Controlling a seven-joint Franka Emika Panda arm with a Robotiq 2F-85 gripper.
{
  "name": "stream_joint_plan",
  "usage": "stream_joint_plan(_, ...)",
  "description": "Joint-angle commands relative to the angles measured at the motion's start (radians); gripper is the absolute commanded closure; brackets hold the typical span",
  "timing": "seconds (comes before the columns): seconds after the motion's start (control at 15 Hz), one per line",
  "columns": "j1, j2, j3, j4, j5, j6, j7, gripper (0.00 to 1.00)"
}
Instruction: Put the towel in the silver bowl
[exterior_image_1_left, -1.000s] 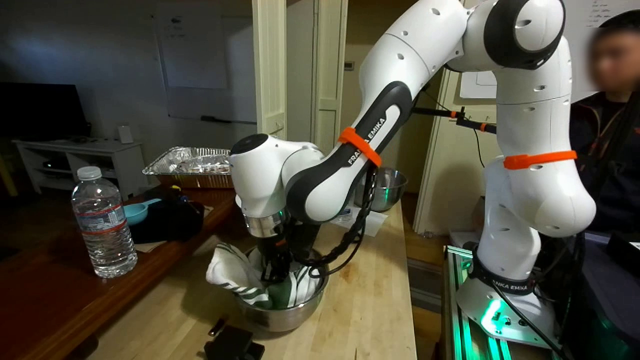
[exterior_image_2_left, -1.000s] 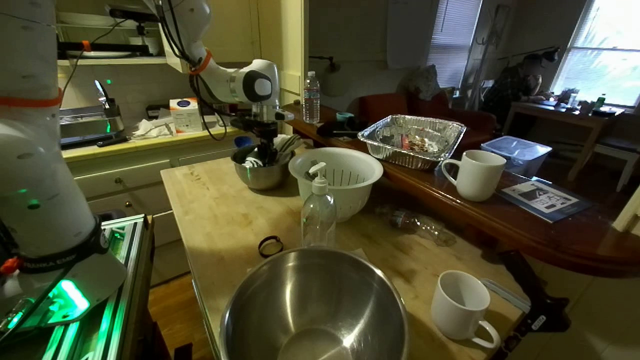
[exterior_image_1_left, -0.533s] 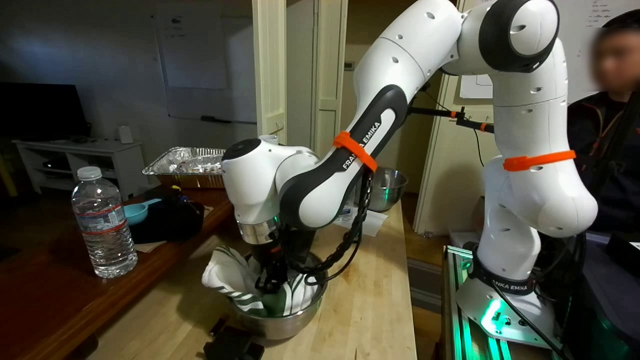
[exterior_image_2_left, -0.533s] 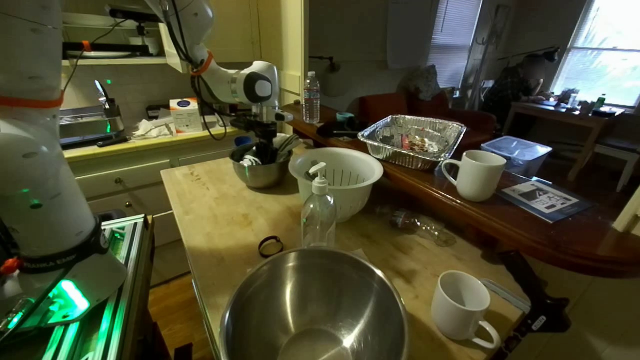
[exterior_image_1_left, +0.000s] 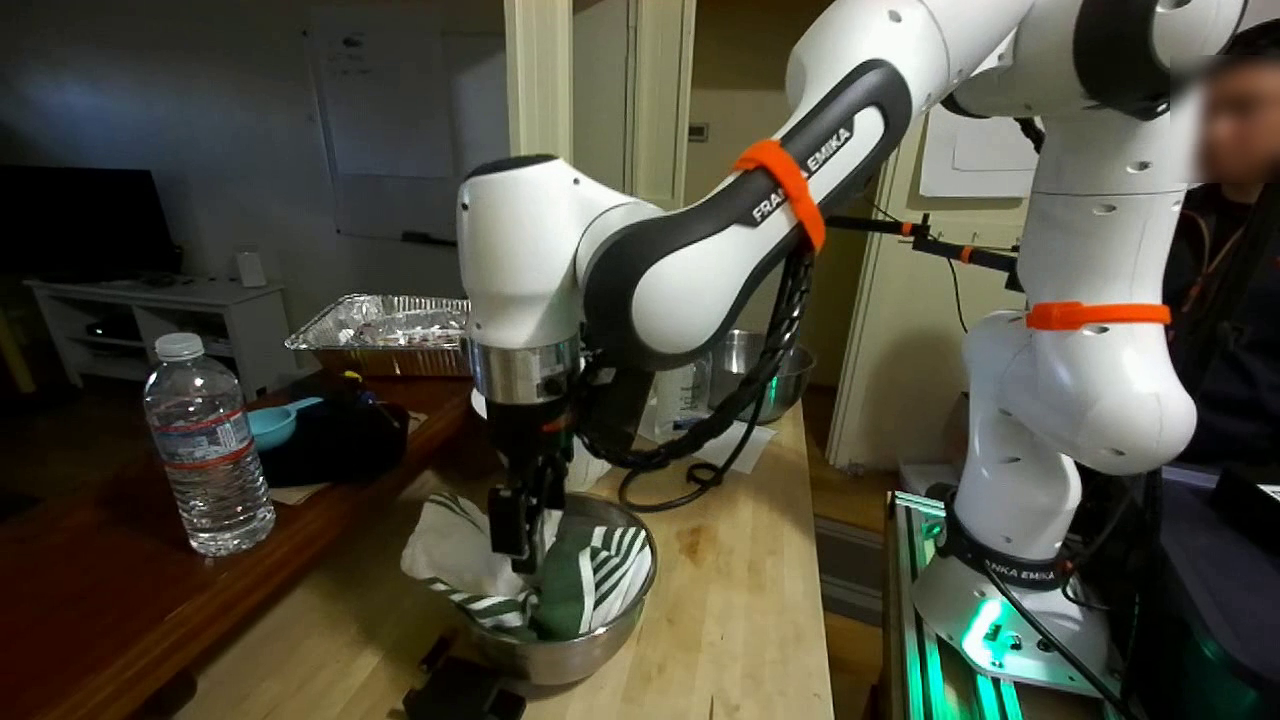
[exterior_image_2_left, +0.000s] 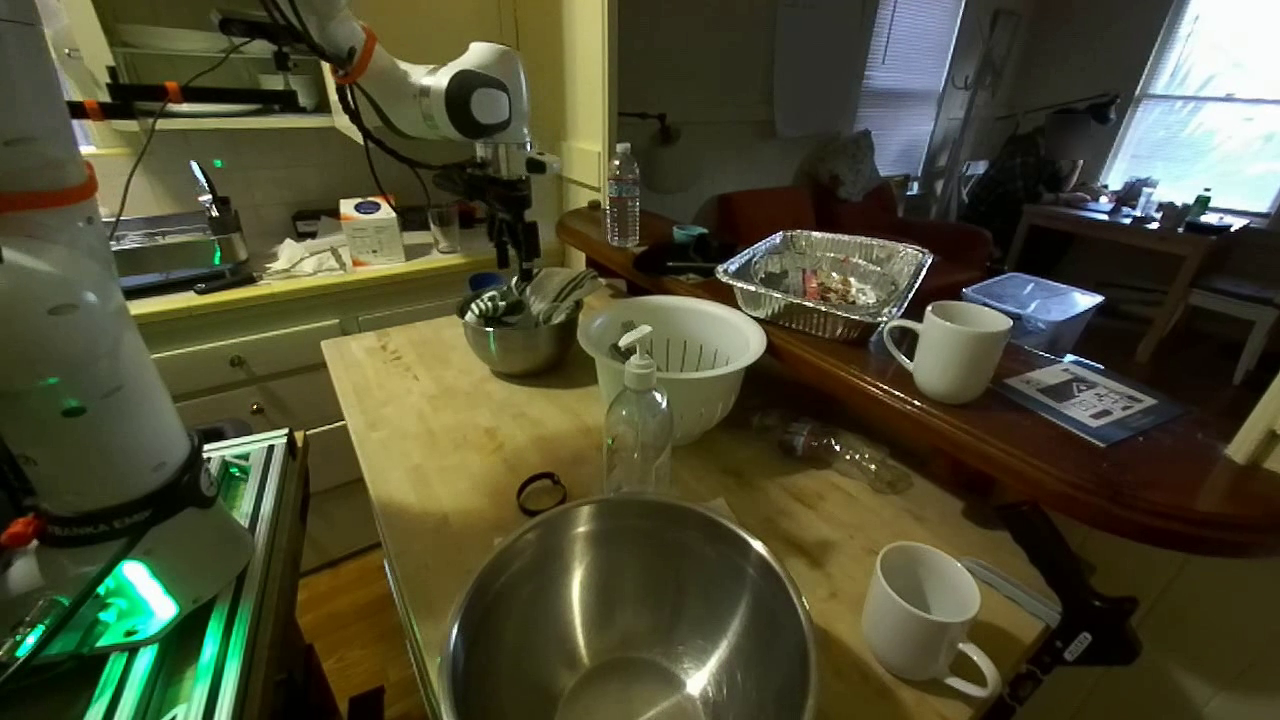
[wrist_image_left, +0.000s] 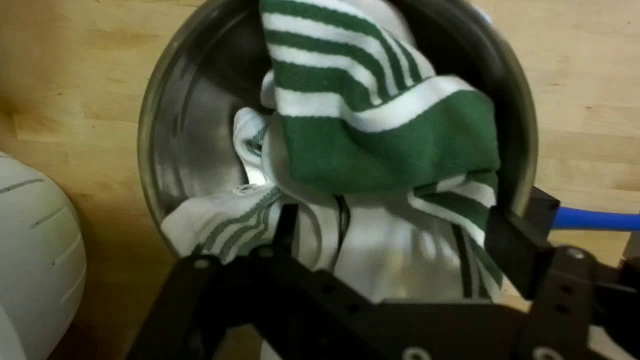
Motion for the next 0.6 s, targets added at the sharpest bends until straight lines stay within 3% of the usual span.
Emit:
stream_joint_plan(0.0,-0.006,-0.102,0.005,-0.043,0.008,-0.016,-0.051,0.00)
stream_joint_plan(0.2,-0.026,-0.140,-0.006,-0.059,0.088,0.013,-0.172,0.00)
stream_joint_plan(0.33,-0.029,-0.164,-0.014,-0.082,0.167,0.047,-0.325,0.00)
stream_joint_plan(0.4,-0.028,-0.123,-0.001,-0.027,0.097,0.003,-0.205,0.00)
stream_joint_plan(0.53,-0.034,-0.137,-0.008,-0.042,0.133,0.017,-0.283,0.00)
